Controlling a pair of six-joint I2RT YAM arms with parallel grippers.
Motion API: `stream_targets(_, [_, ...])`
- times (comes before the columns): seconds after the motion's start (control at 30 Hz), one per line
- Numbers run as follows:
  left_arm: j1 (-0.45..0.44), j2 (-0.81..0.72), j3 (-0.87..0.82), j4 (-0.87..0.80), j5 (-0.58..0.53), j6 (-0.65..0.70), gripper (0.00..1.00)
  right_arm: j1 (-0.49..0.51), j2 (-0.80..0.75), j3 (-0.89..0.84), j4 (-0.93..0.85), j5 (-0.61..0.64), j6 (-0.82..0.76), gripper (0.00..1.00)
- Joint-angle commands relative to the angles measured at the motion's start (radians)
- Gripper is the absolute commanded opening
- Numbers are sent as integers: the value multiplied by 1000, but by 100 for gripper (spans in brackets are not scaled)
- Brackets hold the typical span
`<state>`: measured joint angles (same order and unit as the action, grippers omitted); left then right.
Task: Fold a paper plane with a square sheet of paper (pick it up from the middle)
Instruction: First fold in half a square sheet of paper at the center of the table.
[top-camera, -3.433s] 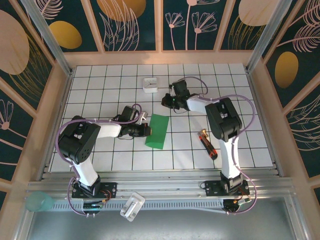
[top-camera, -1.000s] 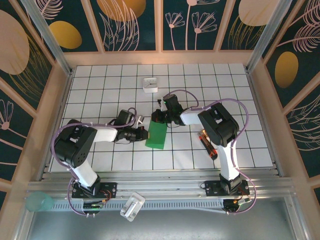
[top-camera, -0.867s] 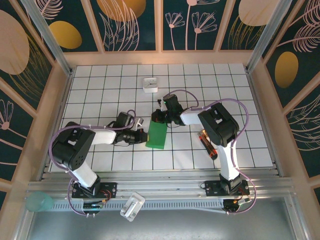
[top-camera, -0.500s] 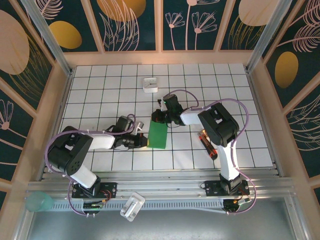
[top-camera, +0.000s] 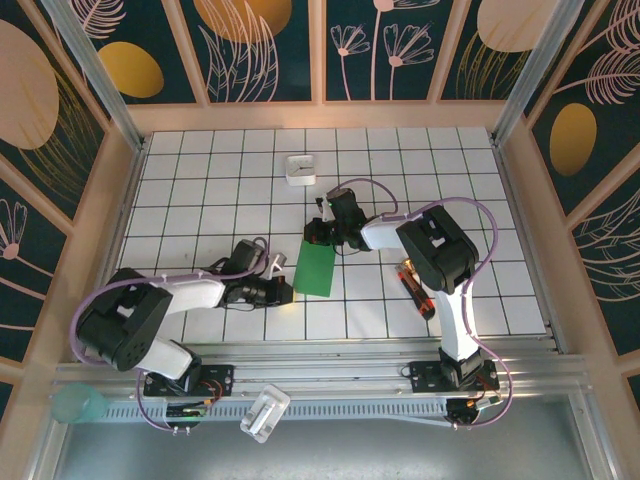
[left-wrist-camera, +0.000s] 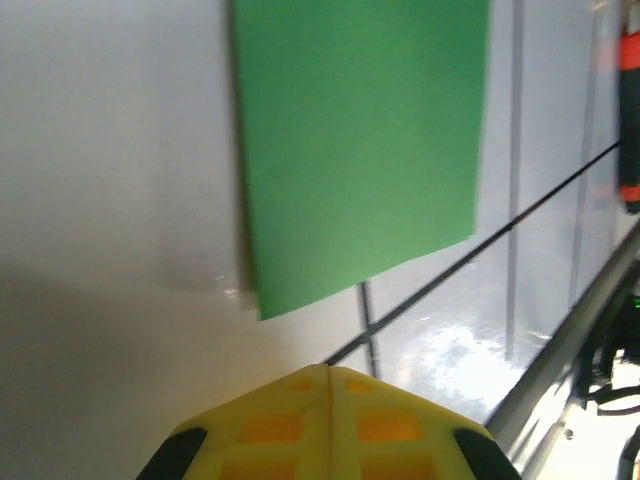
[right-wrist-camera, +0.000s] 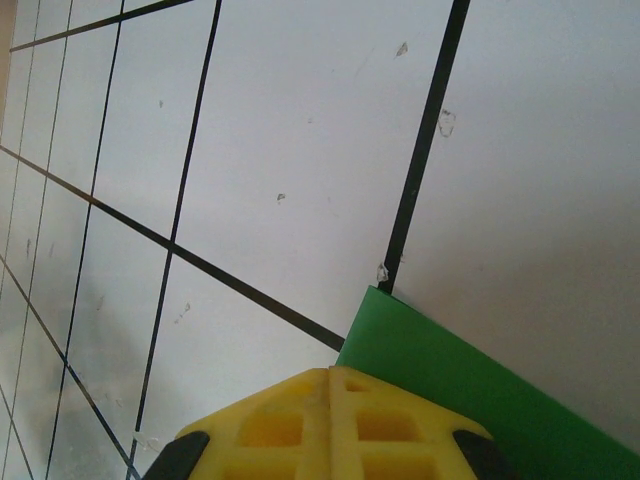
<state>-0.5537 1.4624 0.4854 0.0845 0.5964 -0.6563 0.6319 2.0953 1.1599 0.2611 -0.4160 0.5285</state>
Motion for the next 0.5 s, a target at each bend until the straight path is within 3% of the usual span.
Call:
stream_targets(0.0, [31, -34, 53, 79, 35, -80, 0, -24, 50, -48, -148, 107, -30, 0])
stream_targets(0.27, [75, 189, 222, 163, -10, -81, 0, -23, 47, -54, -144, 100, -31, 0])
stream_targets(0.47, [84, 350, 292, 134, -11, -21, 0, -23, 46, -54, -146, 102, -37, 0])
